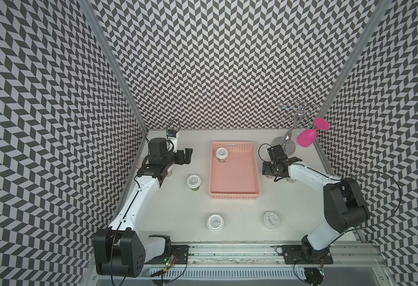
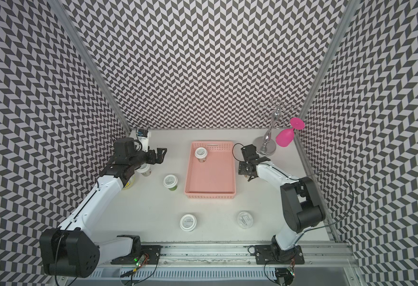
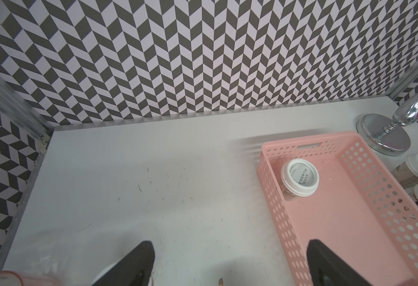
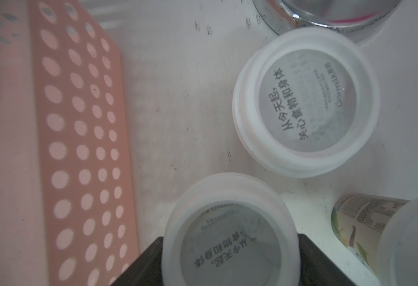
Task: Put the yogurt in the basket
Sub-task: Pick up the yogurt from the center of the board.
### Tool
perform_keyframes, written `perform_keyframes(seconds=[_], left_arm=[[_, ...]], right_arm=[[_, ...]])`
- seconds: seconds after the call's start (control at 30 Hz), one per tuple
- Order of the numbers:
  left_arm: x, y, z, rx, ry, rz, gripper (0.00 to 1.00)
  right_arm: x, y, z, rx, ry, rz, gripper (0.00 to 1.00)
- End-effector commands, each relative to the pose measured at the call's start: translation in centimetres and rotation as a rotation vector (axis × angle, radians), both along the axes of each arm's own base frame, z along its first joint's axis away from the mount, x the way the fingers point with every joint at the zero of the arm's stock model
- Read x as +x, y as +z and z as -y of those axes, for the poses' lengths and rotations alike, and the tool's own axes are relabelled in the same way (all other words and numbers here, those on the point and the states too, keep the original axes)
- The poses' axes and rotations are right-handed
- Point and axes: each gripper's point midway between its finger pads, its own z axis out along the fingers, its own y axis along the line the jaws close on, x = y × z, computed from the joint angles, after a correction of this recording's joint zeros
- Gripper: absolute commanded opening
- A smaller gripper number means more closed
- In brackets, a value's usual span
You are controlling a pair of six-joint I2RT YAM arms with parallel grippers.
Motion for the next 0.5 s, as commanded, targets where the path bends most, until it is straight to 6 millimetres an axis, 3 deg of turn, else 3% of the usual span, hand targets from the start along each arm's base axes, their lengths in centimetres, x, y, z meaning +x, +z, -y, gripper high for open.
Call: perform_keyframes(seconds=[0.0,0.47], left_arm=[[-0.2,1.0,-0.1,-0.01,-0.003,0.038,1.0],[-0.2,1.0,-0.2,-0.009,-0.001,0.039,1.0]], right_arm=[[0.5,0.0,0.1,0.005,0.002,0.02,0.78],[0.5,2.1,-0.2,0.006,0.01,0.053,0.79]])
